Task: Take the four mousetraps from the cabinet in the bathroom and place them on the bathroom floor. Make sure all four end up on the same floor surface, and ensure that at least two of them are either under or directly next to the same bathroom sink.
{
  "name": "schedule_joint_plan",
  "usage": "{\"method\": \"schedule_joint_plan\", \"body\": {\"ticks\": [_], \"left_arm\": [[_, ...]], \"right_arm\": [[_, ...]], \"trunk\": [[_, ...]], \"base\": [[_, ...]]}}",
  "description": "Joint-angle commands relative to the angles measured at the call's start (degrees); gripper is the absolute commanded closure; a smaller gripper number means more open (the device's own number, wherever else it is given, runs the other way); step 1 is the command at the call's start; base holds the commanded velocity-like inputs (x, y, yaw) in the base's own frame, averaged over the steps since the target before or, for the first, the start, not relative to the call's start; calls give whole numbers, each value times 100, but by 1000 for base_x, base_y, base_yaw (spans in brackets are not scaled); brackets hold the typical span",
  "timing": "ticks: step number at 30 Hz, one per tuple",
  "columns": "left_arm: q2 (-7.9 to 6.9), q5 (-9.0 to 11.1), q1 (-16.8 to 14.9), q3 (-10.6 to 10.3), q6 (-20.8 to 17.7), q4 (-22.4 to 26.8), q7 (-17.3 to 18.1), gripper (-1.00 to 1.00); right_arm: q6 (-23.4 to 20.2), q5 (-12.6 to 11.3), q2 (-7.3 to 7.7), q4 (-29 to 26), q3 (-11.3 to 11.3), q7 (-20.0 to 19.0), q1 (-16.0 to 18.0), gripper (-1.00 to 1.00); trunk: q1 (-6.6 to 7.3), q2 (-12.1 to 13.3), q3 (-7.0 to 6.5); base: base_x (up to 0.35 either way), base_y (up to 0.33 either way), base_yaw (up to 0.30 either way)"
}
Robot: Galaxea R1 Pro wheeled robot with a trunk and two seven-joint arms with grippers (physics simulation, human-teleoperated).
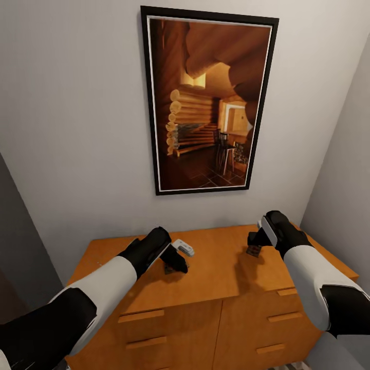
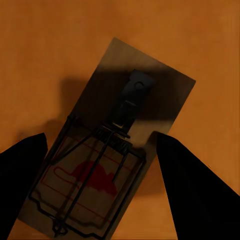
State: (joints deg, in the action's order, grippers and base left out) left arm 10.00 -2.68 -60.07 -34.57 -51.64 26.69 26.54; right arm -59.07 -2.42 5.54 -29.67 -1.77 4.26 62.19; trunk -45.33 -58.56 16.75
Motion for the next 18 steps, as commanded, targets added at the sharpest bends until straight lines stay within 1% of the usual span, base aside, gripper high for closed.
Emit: {"method": "schedule_joint_plan", "body": {"ticks": [1, 3, 5, 7, 9, 15, 18], "left_arm": [[0, -21, -6, -13, 20, 2, 64, -100], [-2, -50, -15, 20, 83, 30, 128, -100], [-60, -93, -24, 77, 34, 74, 193, -100], [-113, -131, -32, 123, -20, 139, 126, -100], [-135, -146, -35, 140, -39, 203, 61, -100], [-167, -165, -39, 165, -69, 396, -131, -100], [-171, -169, -40, 168, -72, 465, -152, -100]], "right_arm": [[-21, -30, -2, 25, -16, 39, 3, 100], [-22, -30, -12, 23, -18, 39, 3, 100], [-27, -30, -27, 20, -21, 36, 3, 100], [-31, -19, -18, 34, -15, 38, 3, 100], [-32, -14, -1, 40, -12, 37, 3, 100], [-34, -2, 43, 48, -8, 26, 3, 100], [-35, 6, 49, 49, -8, 18, 3, 100]], "trunk": [[-1, -6, 8], [-1, -6, 8], [-1, -6, 8], [-1, -6, 8], [-1, -6, 8], [-1, -6, 8], [-1, -6, 8]], "base": [[0, 0, 0], [0, 0, 0], [0, 0, 0], [0, 0, 0], [0, 0, 0], [0, 0, 0], [0, 0, 0]]}}
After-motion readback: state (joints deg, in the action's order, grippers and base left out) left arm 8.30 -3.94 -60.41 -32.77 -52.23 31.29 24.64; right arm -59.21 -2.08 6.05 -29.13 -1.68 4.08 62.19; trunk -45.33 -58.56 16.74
